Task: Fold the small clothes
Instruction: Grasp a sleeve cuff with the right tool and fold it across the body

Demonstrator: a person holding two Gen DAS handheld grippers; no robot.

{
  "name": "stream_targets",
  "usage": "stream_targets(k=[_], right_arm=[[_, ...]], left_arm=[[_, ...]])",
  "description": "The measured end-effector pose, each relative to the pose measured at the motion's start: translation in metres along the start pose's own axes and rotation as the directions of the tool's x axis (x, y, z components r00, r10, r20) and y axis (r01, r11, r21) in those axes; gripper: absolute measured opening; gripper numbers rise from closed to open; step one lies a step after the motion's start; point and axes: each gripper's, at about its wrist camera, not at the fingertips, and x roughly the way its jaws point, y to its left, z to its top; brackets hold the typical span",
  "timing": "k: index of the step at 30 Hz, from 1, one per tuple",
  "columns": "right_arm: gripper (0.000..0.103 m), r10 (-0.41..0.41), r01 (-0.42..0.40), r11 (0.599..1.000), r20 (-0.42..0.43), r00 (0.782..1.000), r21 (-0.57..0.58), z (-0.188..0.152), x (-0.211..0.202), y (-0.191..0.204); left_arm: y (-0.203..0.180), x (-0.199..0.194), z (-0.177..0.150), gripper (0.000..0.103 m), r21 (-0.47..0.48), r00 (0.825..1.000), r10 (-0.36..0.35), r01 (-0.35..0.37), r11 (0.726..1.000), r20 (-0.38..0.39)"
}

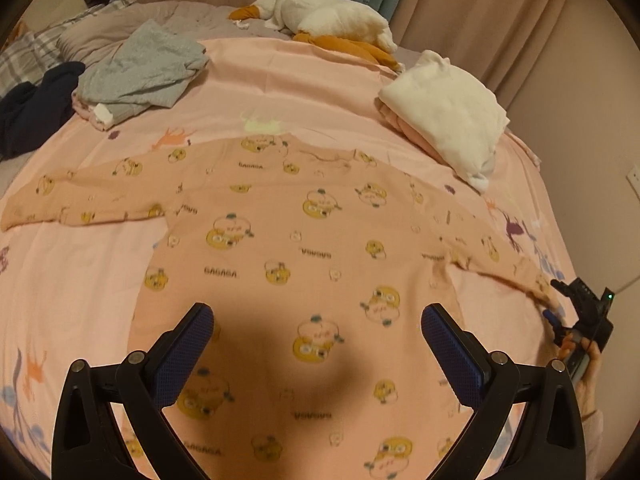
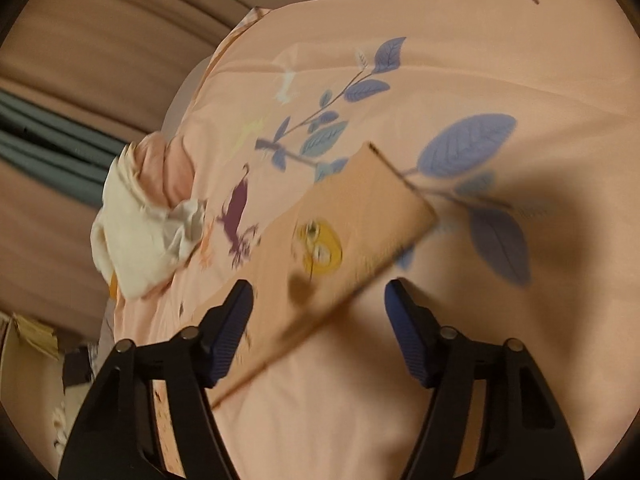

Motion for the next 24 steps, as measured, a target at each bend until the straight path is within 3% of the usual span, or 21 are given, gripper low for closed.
stream_targets(k=[3, 5, 7, 12, 16, 19, 24], right_arm=[[0.046, 0.009, -0.011, 0.997, 0.017, 1.0, 0.081, 0.012, 0.008, -0.011], [0.02, 0.001, -0.004, 0.995, 0.026, 1.0, 0.101, 0.016, 0.009, -0.016], [0.012, -0.016, 0.013, 0.995, 0.026, 1.0, 0.101, 0.019, 0.009, -0.019], [0.009, -0.005, 0.004, 1.0, 0.04, 0.999, 0.026, 0.02, -0.003, -0.008], [0.009, 0.002, 0.009, 0.986, 0.065, 0.998, -0.168, 0.014, -0.027, 0.044], [0.009, 0.017, 0.007, 0.938, 0.066, 0.998, -0.346, -0.002, -0.045, 0.107], [0.009, 0.055, -0.031, 0.849, 0.03, 0.998, -0.527, -0.043, -0.055, 0.199]], left_arm=[[0.002, 0.007, 0.006, 0.103, -0.012, 1.0, 0.009, -0.009, 1.0, -0.001], [0.004, 0.01, 0.006, 0.103, -0.018, 1.0, 0.018, -0.018, 1.0, -0.006], [0.007, 0.013, 0.006, 0.103, -0.02, 0.999, 0.03, -0.03, 0.999, -0.015], [0.018, 0.014, 0.003, 0.103, -0.03, 0.998, 0.055, -0.056, 0.998, -0.029], [0.032, 0.009, 0.001, 0.103, -0.056, 0.997, 0.075, -0.076, 0.996, -0.027], [0.044, 0.003, 0.001, 0.103, -0.089, 0.997, 0.073, -0.075, 0.993, -0.02], [0.068, -0.01, -0.001, 0.103, -0.137, 0.998, 0.064, -0.063, 0.988, 0.001]])
